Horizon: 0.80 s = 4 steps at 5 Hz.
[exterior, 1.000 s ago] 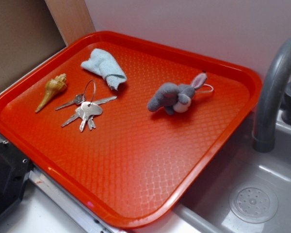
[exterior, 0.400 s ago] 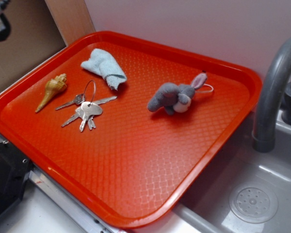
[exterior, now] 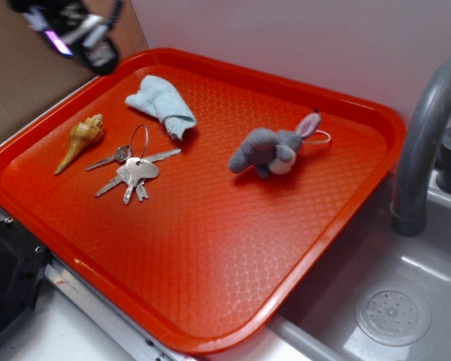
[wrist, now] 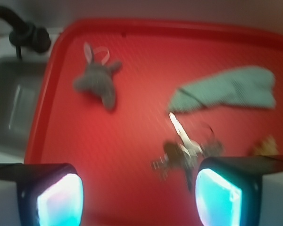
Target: Grab the gray animal.
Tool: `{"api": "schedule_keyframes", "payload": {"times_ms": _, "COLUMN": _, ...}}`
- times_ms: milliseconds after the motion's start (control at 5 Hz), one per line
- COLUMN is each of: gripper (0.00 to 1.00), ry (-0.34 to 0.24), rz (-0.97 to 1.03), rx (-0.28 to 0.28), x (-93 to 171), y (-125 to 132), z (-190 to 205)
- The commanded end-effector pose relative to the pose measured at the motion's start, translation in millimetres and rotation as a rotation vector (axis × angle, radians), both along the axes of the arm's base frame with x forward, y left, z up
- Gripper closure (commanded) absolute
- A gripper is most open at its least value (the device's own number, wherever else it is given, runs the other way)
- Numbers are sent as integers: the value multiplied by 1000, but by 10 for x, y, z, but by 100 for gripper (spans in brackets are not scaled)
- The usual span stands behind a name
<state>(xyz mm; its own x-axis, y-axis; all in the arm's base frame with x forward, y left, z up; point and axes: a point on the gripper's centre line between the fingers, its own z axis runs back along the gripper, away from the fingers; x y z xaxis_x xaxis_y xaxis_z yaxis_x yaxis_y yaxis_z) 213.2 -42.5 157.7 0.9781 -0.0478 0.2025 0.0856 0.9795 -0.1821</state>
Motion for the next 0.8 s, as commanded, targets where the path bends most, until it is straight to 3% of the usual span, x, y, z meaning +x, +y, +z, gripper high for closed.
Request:
{"api": "schedule_keyframes", "payload": {"times_ms": 0, "gripper": 0, "ry": -51, "rz": -224, "rx": -16, "x": 494, "y": -500, "z": -291}}
{"api": "schedule_keyframes", "payload": {"times_ms": 400, "gripper": 0, "ry": -28, "rz": -338, "rx": 39, "x": 755, "y": -830, "z": -666}}
{"api": "schedule_keyframes", "payload": {"times_ms": 600, "gripper": 0, "ry": 7, "rz": -402, "rx": 24, "x": 763, "y": -970, "z": -830}}
